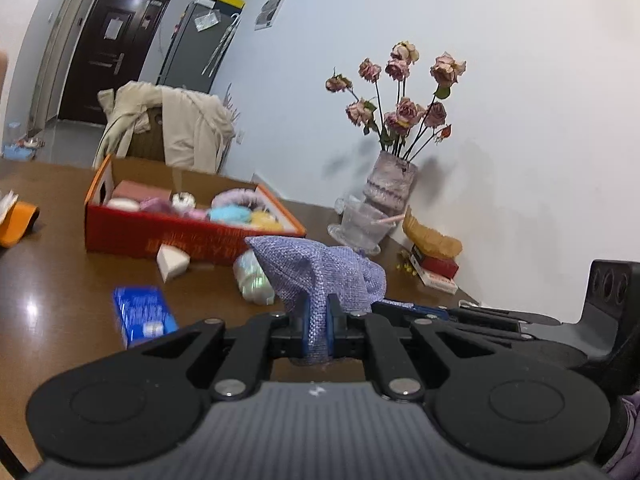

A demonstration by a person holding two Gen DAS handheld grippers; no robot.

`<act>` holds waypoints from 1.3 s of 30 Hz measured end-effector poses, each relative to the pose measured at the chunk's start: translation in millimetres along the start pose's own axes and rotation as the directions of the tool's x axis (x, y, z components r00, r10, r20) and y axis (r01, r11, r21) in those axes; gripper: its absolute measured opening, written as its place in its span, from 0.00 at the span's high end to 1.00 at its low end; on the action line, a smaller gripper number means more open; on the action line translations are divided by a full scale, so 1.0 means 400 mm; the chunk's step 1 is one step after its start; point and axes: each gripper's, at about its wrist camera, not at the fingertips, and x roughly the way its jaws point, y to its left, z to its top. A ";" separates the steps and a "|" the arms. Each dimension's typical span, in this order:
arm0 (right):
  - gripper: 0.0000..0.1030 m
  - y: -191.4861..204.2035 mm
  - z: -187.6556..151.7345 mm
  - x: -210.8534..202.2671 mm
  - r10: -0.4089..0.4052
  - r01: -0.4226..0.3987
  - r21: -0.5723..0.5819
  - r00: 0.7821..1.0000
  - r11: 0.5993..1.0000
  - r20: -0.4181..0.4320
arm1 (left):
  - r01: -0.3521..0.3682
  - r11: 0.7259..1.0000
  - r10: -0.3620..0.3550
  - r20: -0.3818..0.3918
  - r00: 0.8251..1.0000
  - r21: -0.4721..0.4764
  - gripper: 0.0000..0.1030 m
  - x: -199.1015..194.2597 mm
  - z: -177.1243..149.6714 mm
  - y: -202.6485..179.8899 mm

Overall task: Organize soft objects
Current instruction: 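Carry the pouch into the box and open both grippers, then move both grippers back over the table toward the blue tissue pack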

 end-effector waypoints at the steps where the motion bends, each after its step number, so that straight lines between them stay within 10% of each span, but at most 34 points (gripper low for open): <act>1: 0.91 -0.007 0.017 0.013 0.001 -0.001 -0.006 1.000 1.000 0.007 | -0.003 1.000 0.003 0.002 1.000 0.011 0.92 0.016 0.022 0.002; 12: 0.91 -0.161 0.372 0.558 0.061 -0.069 -0.046 0.986 0.997 -0.158 | -0.136 0.989 0.126 -0.144 0.981 -0.061 0.92 0.471 0.364 0.258; 22: 0.89 -0.252 0.369 1.040 0.043 -0.002 0.090 0.892 0.996 -0.450 | -0.313 0.947 0.271 -0.330 0.904 -0.078 0.90 0.747 0.332 0.469; 28: 0.70 -0.247 0.341 1.075 0.028 0.012 0.080 0.875 0.997 -0.484 | -0.303 0.950 0.261 -0.339 0.904 -0.077 0.76 0.743 0.299 0.483; 30: 0.59 -0.248 0.352 1.061 0.013 0.023 0.071 0.884 0.997 -0.467 | -0.294 0.952 0.251 -0.333 0.909 -0.083 0.62 0.730 0.305 0.476; 39: 0.51 -0.264 0.437 0.871 -0.040 0.062 0.051 0.930 0.997 -0.366 | -0.289 0.957 0.277 -0.230 0.933 -0.020 0.55 0.586 0.366 0.374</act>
